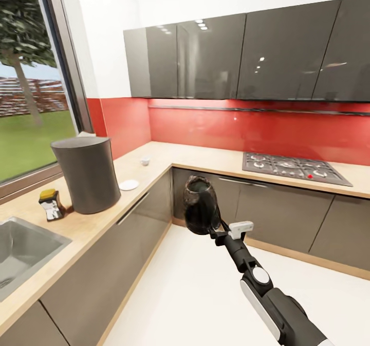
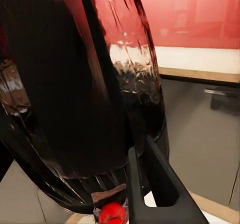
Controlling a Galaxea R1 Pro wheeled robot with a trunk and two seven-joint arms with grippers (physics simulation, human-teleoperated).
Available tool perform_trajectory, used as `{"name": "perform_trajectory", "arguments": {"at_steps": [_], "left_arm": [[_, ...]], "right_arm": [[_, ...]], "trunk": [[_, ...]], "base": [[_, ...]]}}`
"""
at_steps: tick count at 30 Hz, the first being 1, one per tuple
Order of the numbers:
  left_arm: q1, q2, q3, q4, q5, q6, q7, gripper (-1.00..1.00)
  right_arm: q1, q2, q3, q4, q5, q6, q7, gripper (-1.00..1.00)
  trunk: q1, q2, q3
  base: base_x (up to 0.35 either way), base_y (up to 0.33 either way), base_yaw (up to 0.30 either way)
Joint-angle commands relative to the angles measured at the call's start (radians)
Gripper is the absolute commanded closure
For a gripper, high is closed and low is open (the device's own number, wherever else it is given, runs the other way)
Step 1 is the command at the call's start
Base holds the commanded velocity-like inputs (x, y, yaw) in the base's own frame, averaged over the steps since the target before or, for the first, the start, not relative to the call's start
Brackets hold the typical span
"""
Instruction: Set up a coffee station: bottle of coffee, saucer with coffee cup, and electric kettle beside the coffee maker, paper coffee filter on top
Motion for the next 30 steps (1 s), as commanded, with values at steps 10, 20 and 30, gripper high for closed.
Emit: {"name": "perform_trajectory", "arguments": {"at_steps": [10,20,30], "left_arm": [[-0.002,-0.001,-0.008,0.004,0.010,-0.006,-0.005,-1.00],[-0.002,0.001,-0.008,0.004,0.010,-0.006,-0.005,-1.00],[-0.002,0.001,-0.008,0.004,0.010,-0.006,-0.005,-1.00]], "right_arm": [[-0.002,-0.002,0.005,0.004,-0.006,-0.004,-0.006,1.00],[-0.002,-0.002,0.005,0.002,-0.011,-0.004,-0.006,1.00],[-0.002,-0.004,0.005,0.003,-0.011,-0.004,-0.005,1.00]], "trunk": [[0.001,-0.002,-0.002],[0.001,-0.002,-0.002],[0.001,-0.002,-0.002]], "base": [[0.307,-0.099,0.000],[0.307,-0.100,0.000],[0.302,-0.130,0.000]]}}
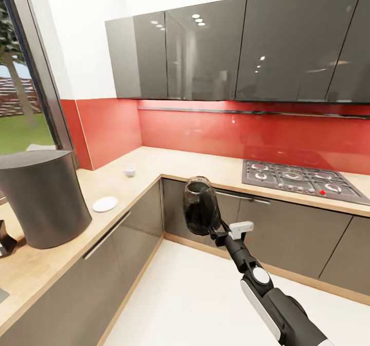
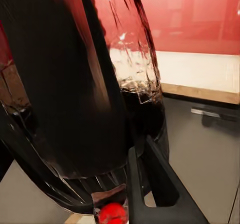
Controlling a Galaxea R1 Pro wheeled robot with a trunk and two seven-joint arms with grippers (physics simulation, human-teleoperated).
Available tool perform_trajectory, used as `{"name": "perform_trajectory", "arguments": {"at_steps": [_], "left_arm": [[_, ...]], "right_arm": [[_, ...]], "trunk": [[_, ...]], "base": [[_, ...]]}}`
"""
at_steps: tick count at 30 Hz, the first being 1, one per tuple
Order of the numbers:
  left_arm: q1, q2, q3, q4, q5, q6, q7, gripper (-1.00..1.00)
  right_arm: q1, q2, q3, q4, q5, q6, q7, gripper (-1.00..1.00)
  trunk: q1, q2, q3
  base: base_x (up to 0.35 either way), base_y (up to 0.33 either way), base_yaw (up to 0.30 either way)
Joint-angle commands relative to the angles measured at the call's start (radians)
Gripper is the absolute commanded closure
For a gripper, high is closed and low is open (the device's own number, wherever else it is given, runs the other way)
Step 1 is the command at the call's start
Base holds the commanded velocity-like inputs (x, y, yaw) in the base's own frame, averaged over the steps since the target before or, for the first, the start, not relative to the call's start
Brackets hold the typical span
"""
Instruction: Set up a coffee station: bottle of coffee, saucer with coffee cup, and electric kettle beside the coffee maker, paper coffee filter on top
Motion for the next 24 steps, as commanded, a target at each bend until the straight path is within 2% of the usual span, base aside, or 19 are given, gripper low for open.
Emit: {"name": "perform_trajectory", "arguments": {"at_steps": [1,18,24], "left_arm": [[-0.002,0.000,-0.008,0.004,0.010,-0.006,-0.005,-1.00],[-0.002,-0.003,-0.008,0.004,0.010,-0.006,-0.004,-1.00],[-0.002,-0.003,-0.008,0.005,0.010,-0.005,-0.003,-1.00]], "right_arm": [[-0.002,-0.002,0.005,-0.002,-0.009,-0.005,-0.007,1.00],[-0.002,0.000,0.005,-0.002,-0.008,-0.005,-0.007,1.00],[-0.002,0.000,0.005,-0.002,-0.009,-0.005,-0.007,1.00]], "trunk": [[0.001,-0.002,-0.002],[0.001,-0.002,-0.002],[0.001,-0.002,-0.002]], "base": [[0.300,-0.137,0.000],[0.287,-0.155,0.003],[0.237,-0.195,0.166]]}}
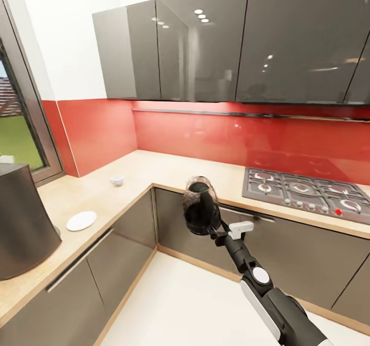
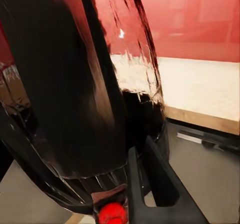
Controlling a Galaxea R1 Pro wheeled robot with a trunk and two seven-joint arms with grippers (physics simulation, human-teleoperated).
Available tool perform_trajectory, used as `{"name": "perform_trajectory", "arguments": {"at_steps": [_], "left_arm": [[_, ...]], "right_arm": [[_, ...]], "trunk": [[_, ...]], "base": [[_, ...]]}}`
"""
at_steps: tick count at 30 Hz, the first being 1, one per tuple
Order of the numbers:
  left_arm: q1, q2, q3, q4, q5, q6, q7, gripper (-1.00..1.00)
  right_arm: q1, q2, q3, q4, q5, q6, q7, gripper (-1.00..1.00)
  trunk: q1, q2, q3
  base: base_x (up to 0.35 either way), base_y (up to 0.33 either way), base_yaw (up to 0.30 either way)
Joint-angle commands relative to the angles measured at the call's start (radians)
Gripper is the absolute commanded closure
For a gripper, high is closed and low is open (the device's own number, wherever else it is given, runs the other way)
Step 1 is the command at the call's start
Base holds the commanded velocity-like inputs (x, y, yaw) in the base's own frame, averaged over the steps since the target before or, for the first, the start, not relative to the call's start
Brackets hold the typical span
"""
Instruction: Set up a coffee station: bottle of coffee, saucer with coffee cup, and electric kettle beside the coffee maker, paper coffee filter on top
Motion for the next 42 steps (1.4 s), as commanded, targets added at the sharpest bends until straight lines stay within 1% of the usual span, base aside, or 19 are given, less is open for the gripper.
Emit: {"name": "perform_trajectory", "arguments": {"at_steps": [1,5,9,13,29,38,42], "left_arm": [[-0.002,0.000,-0.008,0.005,0.010,-0.006,-0.005,-1.00],[-0.002,0.001,-0.008,0.004,0.010,-0.006,-0.001,-1.00],[-0.002,-0.003,-0.009,0.004,0.011,-0.007,0.035,-1.00],[-0.002,-0.005,-0.009,0.004,0.010,-0.008,0.045,-1.00],[-0.002,-0.007,-0.009,0.004,0.011,-0.008,0.046,-1.00],[-0.002,-0.008,-0.009,0.003,0.011,-0.008,0.046,-1.00],[-0.002,-0.008,-0.008,0.003,0.011,-0.009,0.046,-1.00]], "right_arm": [[-0.001,-0.002,0.005,-0.001,-0.008,-0.005,-0.007,1.00],[-0.001,-0.001,0.005,-0.001,-0.008,-0.005,-0.007,1.00],[-0.001,-0.001,0.005,-0.001,-0.008,-0.005,-0.008,1.00],[-0.001,-0.001,0.005,-0.001,-0.009,-0.005,-0.007,1.00],[-0.001,-0.001,0.005,-0.008,-0.009,-0.005,-0.008,1.00],[-0.001,0.001,0.006,-0.010,-0.010,-0.005,-0.008,1.00],[-0.001,0.002,0.007,-0.010,-0.010,-0.005,-0.008,1.00]], "trunk": [[0.001,-0.002,-0.002],[0.001,-0.002,-0.002],[0.001,-0.002,-0.002],[0.001,-0.002,-0.002],[0.001,-0.002,-0.002],[0.001,-0.002,0.005],[0.001,-0.002,0.008]], "base": [[0.206,-0.215,0.263],[0.192,-0.223,0.272],[0.177,-0.231,0.276],[0.169,-0.236,0.277],[0.167,-0.238,0.277],[0.167,-0.238,0.261],[0.100,-0.097,0.249]]}}
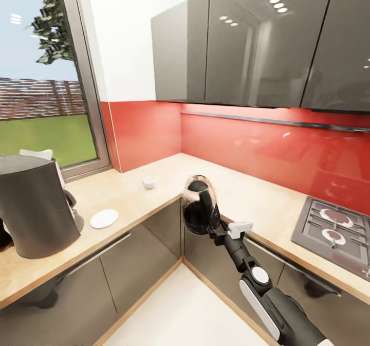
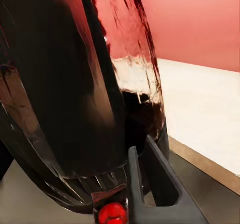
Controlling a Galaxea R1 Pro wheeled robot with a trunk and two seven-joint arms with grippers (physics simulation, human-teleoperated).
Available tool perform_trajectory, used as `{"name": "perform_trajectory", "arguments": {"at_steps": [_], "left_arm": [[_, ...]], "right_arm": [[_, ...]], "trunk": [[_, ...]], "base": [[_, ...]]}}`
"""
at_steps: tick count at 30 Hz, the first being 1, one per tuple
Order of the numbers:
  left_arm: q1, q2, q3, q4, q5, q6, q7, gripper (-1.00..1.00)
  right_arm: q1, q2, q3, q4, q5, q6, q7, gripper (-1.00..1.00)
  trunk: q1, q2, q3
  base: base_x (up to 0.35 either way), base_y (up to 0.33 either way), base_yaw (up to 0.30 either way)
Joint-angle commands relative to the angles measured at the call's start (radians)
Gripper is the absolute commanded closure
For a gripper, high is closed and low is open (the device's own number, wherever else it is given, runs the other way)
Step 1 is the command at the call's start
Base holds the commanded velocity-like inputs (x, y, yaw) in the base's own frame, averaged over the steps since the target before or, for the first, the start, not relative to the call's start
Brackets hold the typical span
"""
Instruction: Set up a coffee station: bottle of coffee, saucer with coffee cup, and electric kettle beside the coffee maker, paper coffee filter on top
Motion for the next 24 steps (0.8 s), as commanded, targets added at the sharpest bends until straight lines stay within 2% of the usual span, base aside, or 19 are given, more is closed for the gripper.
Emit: {"name": "perform_trajectory", "arguments": {"at_steps": [1,6,14,15,16,18,20,24], "left_arm": [[-0.002,-0.001,-0.008,0.004,0.005,-0.006,0.000,-1.00],[-0.002,-0.001,-0.008,0.003,0.005,-0.006,0.000,-1.00],[-0.002,-0.001,-0.009,0.003,0.005,-0.006,0.000,-1.00],[-0.002,-0.001,-0.009,0.004,0.005,-0.005,0.000,-1.00],[-0.002,-0.001,-0.009,0.005,0.004,-0.005,0.000,-1.00],[-0.002,-0.001,-0.009,0.005,0.004,-0.004,0.000,-1.00],[-0.002,-0.001,-0.010,0.005,0.004,-0.004,0.000,-1.00],[-0.002,-0.001,-0.009,0.005,0.005,-0.003,0.001,-1.00]], "right_arm": [[-0.001,-0.001,0.005,-0.001,-0.008,-0.005,-0.007,1.00],[-0.001,0.002,0.005,-0.020,-0.008,-0.004,-0.006,1.00],[-0.001,0.005,0.008,-0.028,-0.006,0.001,-0.006,1.00],[-0.001,0.007,0.011,-0.028,-0.004,0.031,-0.005,1.00],[-0.003,0.037,0.014,-0.042,-0.001,0.169,-0.002,1.00],[-0.009,0.094,0.014,-0.072,0.003,0.308,-0.001,1.00],[-0.010,0.109,0.015,-0.083,0.003,0.343,0.000,1.00],[-0.010,0.118,0.029,-0.085,0.003,0.364,0.001,1.00]], "trunk": [[0.000,-0.002,-0.001],[0.000,-0.002,0.000],[0.000,-0.002,0.000],[0.000,-0.002,0.000],[0.000,-0.002,0.000],[0.000,-0.002,0.000],[0.000,-0.002,0.000],[0.000,-0.002,0.000]], "base": [[0.029,-0.024,0.252],[0.007,-0.006,0.233],[0.000,0.000,0.025],[0.000,0.000,0.000],[0.000,0.000,0.000],[0.000,0.000,0.000],[0.000,0.000,0.000],[0.000,0.000,0.000]]}}
